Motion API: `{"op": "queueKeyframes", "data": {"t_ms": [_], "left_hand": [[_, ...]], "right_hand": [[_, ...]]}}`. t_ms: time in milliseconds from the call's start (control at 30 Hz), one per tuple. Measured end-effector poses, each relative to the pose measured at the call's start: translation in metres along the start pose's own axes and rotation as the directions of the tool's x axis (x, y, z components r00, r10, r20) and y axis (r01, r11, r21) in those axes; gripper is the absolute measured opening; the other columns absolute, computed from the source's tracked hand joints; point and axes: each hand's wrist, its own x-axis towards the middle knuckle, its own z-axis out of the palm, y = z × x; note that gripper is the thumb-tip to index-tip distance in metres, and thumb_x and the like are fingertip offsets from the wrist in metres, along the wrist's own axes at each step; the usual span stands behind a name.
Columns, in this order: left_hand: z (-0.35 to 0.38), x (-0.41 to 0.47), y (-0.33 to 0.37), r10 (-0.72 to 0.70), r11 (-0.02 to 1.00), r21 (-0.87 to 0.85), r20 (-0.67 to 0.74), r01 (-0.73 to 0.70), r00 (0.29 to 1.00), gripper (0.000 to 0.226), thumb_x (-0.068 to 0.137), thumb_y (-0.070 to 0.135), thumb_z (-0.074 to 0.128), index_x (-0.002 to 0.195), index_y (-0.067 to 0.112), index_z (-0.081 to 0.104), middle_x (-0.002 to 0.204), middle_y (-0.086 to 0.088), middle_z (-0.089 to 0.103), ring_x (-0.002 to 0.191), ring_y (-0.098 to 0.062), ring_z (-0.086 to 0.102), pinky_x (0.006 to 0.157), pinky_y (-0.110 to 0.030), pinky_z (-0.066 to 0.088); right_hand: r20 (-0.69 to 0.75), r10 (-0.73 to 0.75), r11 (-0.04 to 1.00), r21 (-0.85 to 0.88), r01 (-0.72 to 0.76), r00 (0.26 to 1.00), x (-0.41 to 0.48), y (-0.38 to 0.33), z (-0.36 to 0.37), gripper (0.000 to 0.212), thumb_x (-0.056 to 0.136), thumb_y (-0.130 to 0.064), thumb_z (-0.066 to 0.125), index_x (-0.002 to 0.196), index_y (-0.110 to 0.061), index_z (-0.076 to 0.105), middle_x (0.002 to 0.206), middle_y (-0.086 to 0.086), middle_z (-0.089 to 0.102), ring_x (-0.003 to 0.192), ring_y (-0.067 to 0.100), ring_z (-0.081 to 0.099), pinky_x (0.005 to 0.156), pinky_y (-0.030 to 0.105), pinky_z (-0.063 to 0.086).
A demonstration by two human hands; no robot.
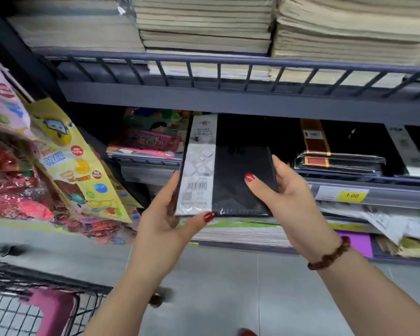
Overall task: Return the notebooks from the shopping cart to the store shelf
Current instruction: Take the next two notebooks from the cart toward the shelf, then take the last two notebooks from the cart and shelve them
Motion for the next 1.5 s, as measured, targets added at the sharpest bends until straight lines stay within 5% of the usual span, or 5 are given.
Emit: {"op": "queueKeyframes", "data": {"t_ms": [233,567,733,867,1500], "left_hand": [[0.002,0.055,0.002,0.066,0.977,0.203,0.022,-0.069,0.998,0.078,0.071,0.021,0.076,0.142,0.02,0.042,0.13,0.014,0.058,0.119,0.0,0.054,0.101,-0.021,0.044],[0.02,0.118,0.015,0.078,0.768,0.637,0.008,-0.065,0.997,0.062,0.073,0.04,0.077,0.111,-0.006,0.06,0.101,-0.006,0.051,0.085,-0.02,0.056,0.064,-0.032,0.043],[0.013,0.126,0.005,0.015,0.759,0.651,-0.012,-0.004,1.0,0.079,0.055,0.071,0.07,0.094,0.003,0.066,0.086,-0.017,0.07,0.082,-0.026,0.067,0.07,-0.038,0.056],[0.013,0.126,0.003,-0.005,0.709,0.703,-0.073,0.055,0.997,0.068,0.059,0.067,0.071,0.079,0.002,0.062,0.081,-0.013,0.069,0.075,-0.024,0.065,0.068,-0.044,0.055],[-0.07,-0.04,0.105,0.026,0.523,0.832,-0.232,0.185,0.972,0.052,0.082,0.019,0.064,0.132,0.013,0.051,0.13,-0.011,0.056,0.122,-0.027,0.047,0.101,-0.034,0.039]], "right_hand": [[-0.011,0.017,0.755,-0.656,-0.02,1.0,0.01,-0.018,-0.005,0.098,0.064,-0.046,0.077,0.146,-0.025,0.028,0.15,-0.005,0.026,0.141,0.008,0.019,0.101,0.007,0.013],[-0.024,-0.083,0.574,-0.819,0.028,0.996,0.072,-0.005,-0.014,0.076,0.086,-0.033,0.065,0.148,-0.018,0.024,0.155,0.008,0.027,0.141,0.012,0.023,0.105,0.016,0.023],[-0.022,-0.066,0.501,-0.866,0.014,0.998,0.072,-0.006,-0.014,0.076,0.087,-0.037,0.062,0.149,-0.023,0.021,0.158,0.013,0.012,0.083,0.014,0.065,0.092,0.021,0.04],[-0.012,-0.09,0.482,-0.876,0.033,0.996,0.071,-0.001,-0.013,0.075,0.088,-0.035,0.062,0.149,-0.022,0.02,0.157,0.017,0.013,0.046,0.002,0.041,0.08,0.025,0.046],[0.453,-0.056,0.222,-0.863,0.453,0.89,-0.016,-0.07,0.02,0.058,0.09,-0.05,0.043,0.136,-0.015,0.039,0.13,0.008,0.051,0.12,0.028,0.044,0.1,0.038,0.038]]}}
